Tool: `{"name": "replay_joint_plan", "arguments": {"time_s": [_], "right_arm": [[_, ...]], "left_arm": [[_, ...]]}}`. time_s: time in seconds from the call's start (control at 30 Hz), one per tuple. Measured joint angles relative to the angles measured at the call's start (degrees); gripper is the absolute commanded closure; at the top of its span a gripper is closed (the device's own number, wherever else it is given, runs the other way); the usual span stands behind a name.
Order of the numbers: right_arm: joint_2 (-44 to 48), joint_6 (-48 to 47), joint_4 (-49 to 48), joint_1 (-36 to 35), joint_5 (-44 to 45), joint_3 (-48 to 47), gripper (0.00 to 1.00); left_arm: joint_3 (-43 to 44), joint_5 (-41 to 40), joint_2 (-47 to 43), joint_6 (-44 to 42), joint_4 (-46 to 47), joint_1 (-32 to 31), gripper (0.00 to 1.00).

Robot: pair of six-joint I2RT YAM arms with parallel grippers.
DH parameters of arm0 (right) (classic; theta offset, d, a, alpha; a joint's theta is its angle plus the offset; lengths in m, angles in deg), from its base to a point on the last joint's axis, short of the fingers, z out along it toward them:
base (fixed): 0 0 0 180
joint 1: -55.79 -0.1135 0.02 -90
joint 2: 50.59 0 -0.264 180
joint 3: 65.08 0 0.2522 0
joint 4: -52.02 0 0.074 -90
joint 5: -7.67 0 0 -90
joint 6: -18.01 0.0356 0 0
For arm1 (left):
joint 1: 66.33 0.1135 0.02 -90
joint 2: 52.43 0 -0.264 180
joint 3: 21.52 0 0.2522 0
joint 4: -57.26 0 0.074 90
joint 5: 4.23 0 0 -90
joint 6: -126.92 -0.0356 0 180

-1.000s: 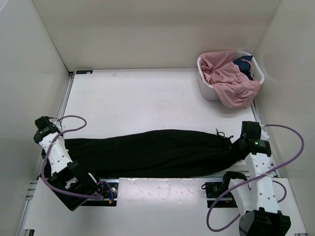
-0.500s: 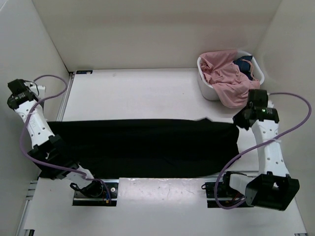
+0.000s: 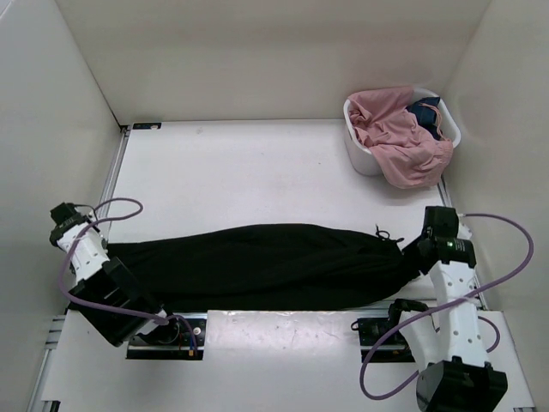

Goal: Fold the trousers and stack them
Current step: Fold the trousers

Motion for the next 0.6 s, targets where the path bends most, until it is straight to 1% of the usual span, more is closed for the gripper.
{"name": "replay_joint_plan", "arguments": {"time_s": [0.2, 0.33, 0.37, 0.4, 0.47, 0.5, 0.53, 0.57, 0.6], "right_arm": [[4.5, 1.7, 2.9, 0.1, 0.9, 5.1, 1.0], [4.7, 2.6, 3.2, 0.1, 1.9, 5.9, 1.0], [4.7, 3.0, 3.4, 0.1, 2.2, 6.0, 1.0], [4.7, 3.3, 3.7, 0.1, 2.5, 6.2, 0.98], [4.7, 4.2, 4.3, 0.1, 3.4, 6.2, 0.84], [4.7, 4.7, 4.4, 0.1, 3.8, 6.2, 0.75], [4.7, 5.1, 4.7, 0.1, 4.4, 6.2, 0.68], [4.7, 5.5, 5.2, 0.1, 4.9, 6.2, 0.53], [4.8, 6.2, 5.7, 0.1, 5.4, 6.2, 0.5]], "left_arm": [[-6.3, -2.3, -1.2, -3.6, 2.7, 5.8, 0.86], [-10.3, -3.1, -1.6, -4.9, 4.0, 6.8, 0.79], [-11.3, -3.2, -1.6, -5.2, 4.1, 7.0, 0.71], [-12.3, -3.4, -1.7, -5.5, 4.2, 7.1, 0.64], [-13.8, -3.6, -1.8, -6.2, 4.2, 7.5, 0.59], [-14.4, -3.7, -1.9, -6.4, 4.3, 7.8, 0.54], [-15.0, -3.8, -2.1, -6.8, 4.3, 8.3, 0.54], [-15.3, -4.1, -2.3, -7.3, 4.3, 9.2, 0.52], [-15.4, -4.5, -2.7, -8.0, 4.2, 9.9, 0.52]]}}
